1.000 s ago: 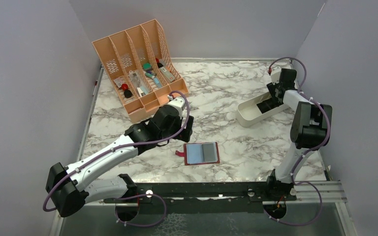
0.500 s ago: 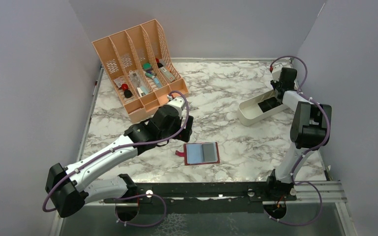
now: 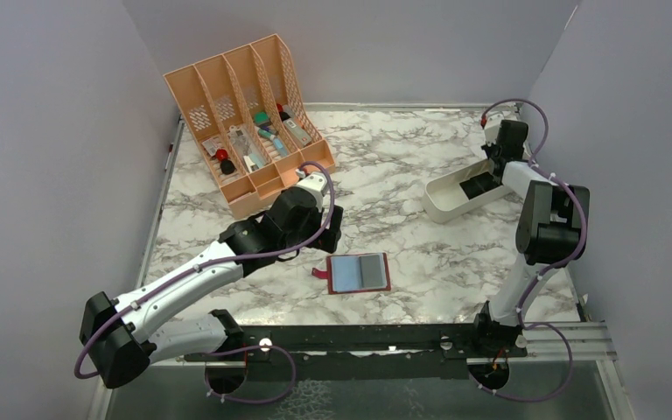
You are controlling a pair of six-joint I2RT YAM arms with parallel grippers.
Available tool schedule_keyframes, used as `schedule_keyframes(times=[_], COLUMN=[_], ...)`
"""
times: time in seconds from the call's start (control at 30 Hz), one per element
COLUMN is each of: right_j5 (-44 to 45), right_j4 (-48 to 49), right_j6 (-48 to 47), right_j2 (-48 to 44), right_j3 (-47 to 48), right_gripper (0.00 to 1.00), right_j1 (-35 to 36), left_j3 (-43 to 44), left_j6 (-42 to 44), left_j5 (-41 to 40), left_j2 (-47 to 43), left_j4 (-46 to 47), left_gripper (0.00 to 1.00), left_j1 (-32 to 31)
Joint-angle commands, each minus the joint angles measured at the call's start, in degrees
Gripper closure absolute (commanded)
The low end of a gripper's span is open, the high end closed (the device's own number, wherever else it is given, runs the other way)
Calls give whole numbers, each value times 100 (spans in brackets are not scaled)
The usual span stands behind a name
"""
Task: Put the credit cards into the card holder
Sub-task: Pick up the credit card from the storage box.
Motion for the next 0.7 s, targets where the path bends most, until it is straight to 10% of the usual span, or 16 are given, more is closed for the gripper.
schedule_keyframes(times=[0.0,0.27,0.67], right_j5=[-176,-1834,-2062], right_j4=[1,-1223,-2442], right_j6=[231,1188,3322], right_j2=[-244,-894,-1761], right_j3=[133,342,803], right_gripper=[91,99,99], right_j1=[-50,-32,73], left_j3=[67,93,36], left_j6=[-28,-155,-358], left_j5=[-145,-544,-831], left_j2=[-148,-163,-330], left_j4=[-59,-219,-421], left_gripper=[1,1,1], left_j1=[-12,-8,-5])
